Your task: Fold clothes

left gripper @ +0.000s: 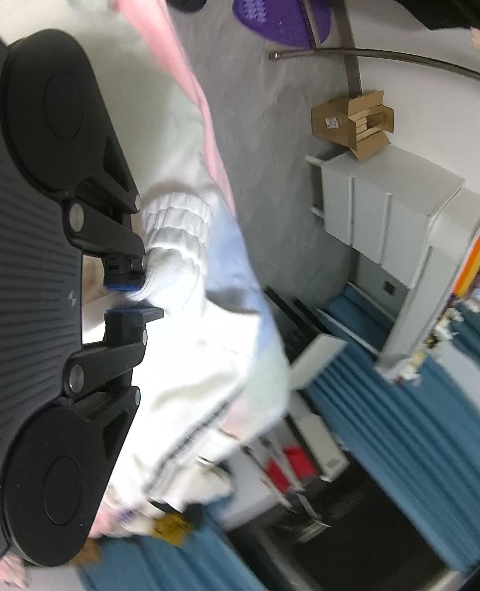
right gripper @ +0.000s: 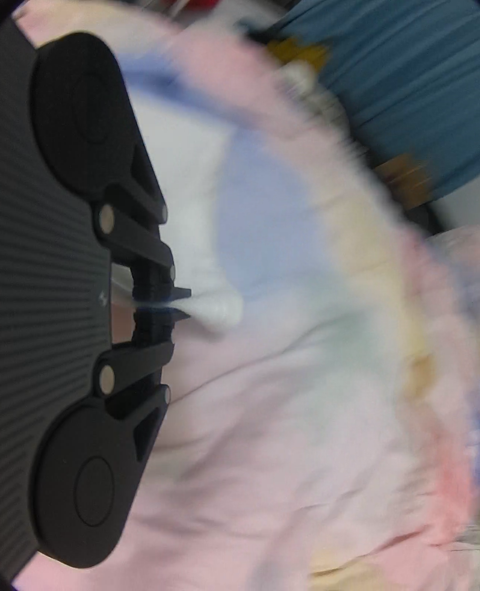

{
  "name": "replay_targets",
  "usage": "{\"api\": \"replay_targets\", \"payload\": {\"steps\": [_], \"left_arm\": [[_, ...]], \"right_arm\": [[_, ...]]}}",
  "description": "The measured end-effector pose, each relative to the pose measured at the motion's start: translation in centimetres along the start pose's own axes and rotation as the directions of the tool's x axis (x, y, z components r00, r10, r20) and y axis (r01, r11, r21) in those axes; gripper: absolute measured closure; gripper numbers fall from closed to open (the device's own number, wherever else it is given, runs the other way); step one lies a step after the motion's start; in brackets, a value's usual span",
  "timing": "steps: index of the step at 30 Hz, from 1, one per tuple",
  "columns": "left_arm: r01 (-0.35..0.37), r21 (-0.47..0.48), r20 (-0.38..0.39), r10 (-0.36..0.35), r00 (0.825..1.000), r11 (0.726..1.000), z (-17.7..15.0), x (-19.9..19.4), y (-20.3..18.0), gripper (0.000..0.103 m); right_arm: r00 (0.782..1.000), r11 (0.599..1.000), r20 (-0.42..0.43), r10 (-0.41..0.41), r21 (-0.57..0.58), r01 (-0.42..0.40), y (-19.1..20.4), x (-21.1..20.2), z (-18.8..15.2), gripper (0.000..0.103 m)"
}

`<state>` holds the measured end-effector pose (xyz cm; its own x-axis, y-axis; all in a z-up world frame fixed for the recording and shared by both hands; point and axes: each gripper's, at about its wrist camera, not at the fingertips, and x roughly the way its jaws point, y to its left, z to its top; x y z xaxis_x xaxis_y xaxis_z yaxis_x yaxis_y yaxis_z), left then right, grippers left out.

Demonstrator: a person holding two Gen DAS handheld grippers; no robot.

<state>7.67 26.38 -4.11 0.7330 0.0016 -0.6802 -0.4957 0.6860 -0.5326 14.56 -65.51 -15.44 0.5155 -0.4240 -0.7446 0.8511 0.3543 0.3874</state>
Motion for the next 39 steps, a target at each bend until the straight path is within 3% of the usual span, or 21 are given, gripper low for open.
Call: {"api": "replay_targets", "payload": {"steps": [4,6,7,8,11,12,14,17,19,21,23,25,27,29,32,36,39], "left_arm": [[-0.003,0.066,-0.038,0.006,0.999,0.998,-0.8,-0.5,-0.5,0.086],[-0.007,0.099,-0.028,0.01,1.0,0.995,-1.3,-1.5,-1.0,0.069],[-0.018,0.122,-0.001,0.019,1.0,0.992,-1.6,-2.4,-1.3,0.055],[-0.025,0.15,0.036,0.02,0.999,0.988,-1.8,-3.3,-1.8,0.043],[-0.054,0.242,0.138,0.021,0.99,0.969,-2.8,-5.7,-3.9,0.02],[-0.066,0.272,0.17,0.02,0.985,0.96,-3.2,-6.5,-4.8,0.019],[-0.093,0.332,0.233,0.014,0.972,0.939,-4.0,-8.0,-6.5,0.018],[-0.089,0.424,0.281,-0.037,0.959,0.901,-4.9,-8.4,-10.6,0.014],[-0.069,0.467,0.291,-0.079,0.954,0.882,-5.7,-8.0,-13.4,0.013],[-0.02,0.508,0.261,-0.132,0.956,0.861,-6.6,-6.4,-16.4,0.013],[0.026,0.544,0.227,-0.178,0.958,0.839,-7.6,-4.3,-19.1,0.013],[0.061,0.577,0.189,-0.205,0.96,0.814,-8.4,-1.6,-21.8,0.013],[0.086,0.606,0.147,-0.218,0.965,0.79,-9.3,1.4,-24.5,0.013],[0.136,0.614,0.089,-0.239,0.967,0.777,-9.6,4.7,-26.6,0.013],[0.173,0.619,0.044,-0.254,0.966,0.766,-9.6,9.6,-30.7,0.013],[0.138,0.623,0.031,-0.201,0.979,0.77,-8.8,17.5,-35.3,0.013],[0.084,0.613,0.017,-0.119,0.993,0.786,-8.2,24.2,-38.3,0.016]], "right_arm": [[1.0,1.0,-0.008,0.006,0.027,-0.005,-0.3,0.3,-0.6,0.094],[1.0,1.0,0.027,-0.002,0.022,0.001,0.2,-0.6,-0.5,0.088],[0.999,1.0,0.048,-0.006,0.014,0.006,0.4,-1.2,-0.4,0.084],[0.997,1.0,0.076,-0.013,0.005,0.013,0.6,-1.7,-0.4,0.075],[0.983,0.998,0.181,-0.035,-0.038,0.043,1.3,-3.5,-0.1,0.033],[0.975,0.997,0.217,-0.043,-0.054,0.056,1.7,-4.1,0.1,0.025],[0.964,0.996,0.263,-0.02,-0.083,0.043,2.4,-5.5,0.1,0.024],[0.963,0.985,0.247,0.111,-0.159,-0.072,4.6,-7.0,0.1,0.024],[0.95,0.957,0.222,0.221,-0.239,-0.167,6.7,-8.3,-0.6,0.024],[0.929,0.911,0.162,0.332,-0.312,-0.271,9.0,-9.4,-1.6,0.024],[0.895,0.845,0.052,0.444,-0.356,-0.399,11.3,-10.2,-3.3,0.024],[0.852,0.773,-0.072,0.518,-0.386,-0.503,13.6,-10.5,-5.2,0.026],[0.822,0.725,-0.179,0.54,-0.397,-0.563,15.9,-10.5,-7.3,0.026],[0.807,0.697,-0.252,0.535,-0.409,-0.59,18.0,-10.5,-9.5,0.027],[0.796,0.666,-0.285,0.534,-0.438,-0.604,20.4,-10.2,-12.2,0.027],[0.786,0.659,-0.3,0.541,-0.429,-0.618,22.9,-9.3,-15.4,0.027],[0.781,0.619,-0.294,0.551,-0.484,-0.618,24.4,-8.5,-17.3,0.027]]}}
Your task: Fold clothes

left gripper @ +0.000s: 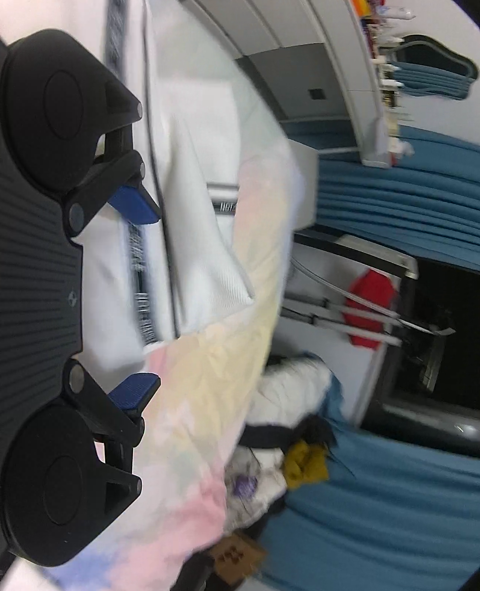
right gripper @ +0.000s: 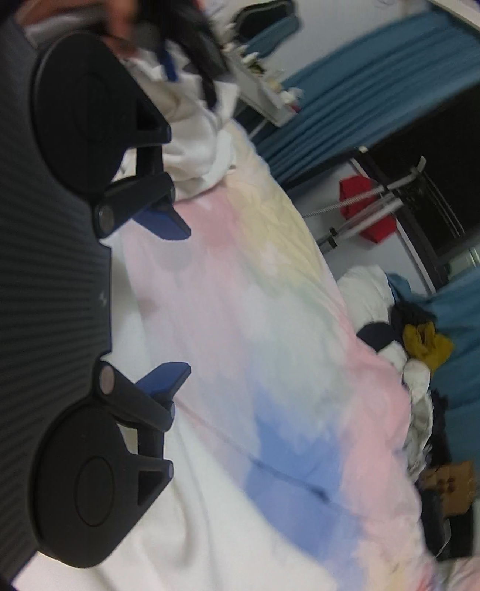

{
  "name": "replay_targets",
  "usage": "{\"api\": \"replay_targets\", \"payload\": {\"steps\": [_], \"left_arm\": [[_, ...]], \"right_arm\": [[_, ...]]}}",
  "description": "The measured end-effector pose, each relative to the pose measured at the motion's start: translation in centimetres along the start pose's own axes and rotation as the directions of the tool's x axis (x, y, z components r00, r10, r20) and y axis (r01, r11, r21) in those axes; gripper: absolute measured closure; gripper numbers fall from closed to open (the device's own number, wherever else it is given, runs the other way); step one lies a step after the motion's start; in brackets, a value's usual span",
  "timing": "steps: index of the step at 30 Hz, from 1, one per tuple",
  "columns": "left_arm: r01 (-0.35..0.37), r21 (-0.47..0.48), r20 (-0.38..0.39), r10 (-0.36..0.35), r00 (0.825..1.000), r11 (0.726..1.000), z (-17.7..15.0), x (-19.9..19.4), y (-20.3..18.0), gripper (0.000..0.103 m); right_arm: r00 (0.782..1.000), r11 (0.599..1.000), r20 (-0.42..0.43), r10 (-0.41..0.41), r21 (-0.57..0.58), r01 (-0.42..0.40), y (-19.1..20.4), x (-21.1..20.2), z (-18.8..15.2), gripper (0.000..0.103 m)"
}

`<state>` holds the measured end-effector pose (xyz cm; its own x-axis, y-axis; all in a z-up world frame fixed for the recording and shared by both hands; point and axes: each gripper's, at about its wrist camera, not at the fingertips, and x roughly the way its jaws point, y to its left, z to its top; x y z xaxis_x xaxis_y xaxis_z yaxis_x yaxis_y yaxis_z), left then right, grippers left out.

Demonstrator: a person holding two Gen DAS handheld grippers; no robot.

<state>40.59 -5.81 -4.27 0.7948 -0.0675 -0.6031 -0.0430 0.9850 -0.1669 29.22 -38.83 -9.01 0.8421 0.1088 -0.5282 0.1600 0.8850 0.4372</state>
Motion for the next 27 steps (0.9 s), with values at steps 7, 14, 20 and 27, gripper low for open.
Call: {"api": "replay_targets", "payload": {"steps": [7,14,20,27], "left_arm": [[-0.01,0.006,0.009,0.01,1.0,1.0,0.8,3.9,0.8,0.078],[0.033,-0.17,0.171,-0.003,0.985,0.985,-1.9,-7.1,9.3,0.086],[0.002,-0.427,0.153,0.07,0.986,0.904,-5.4,-11.2,17.9,0.085],[-0.008,-0.472,0.081,0.053,0.995,0.881,-6.6,-8.8,21.0,0.084]], "right_arm": [[0.993,0.993,0.049,0.109,-0.051,-0.106,0.7,3.1,-1.4,0.027],[0.969,0.97,0.035,0.244,-0.023,-0.244,1.1,3.4,-2.3,0.027],[0.93,0.933,-0.081,0.359,0.034,-0.358,3.8,3.0,-1.9,0.027],[0.885,0.904,-0.201,0.419,0.179,-0.388,8.5,11.1,1.6,0.027]]}}
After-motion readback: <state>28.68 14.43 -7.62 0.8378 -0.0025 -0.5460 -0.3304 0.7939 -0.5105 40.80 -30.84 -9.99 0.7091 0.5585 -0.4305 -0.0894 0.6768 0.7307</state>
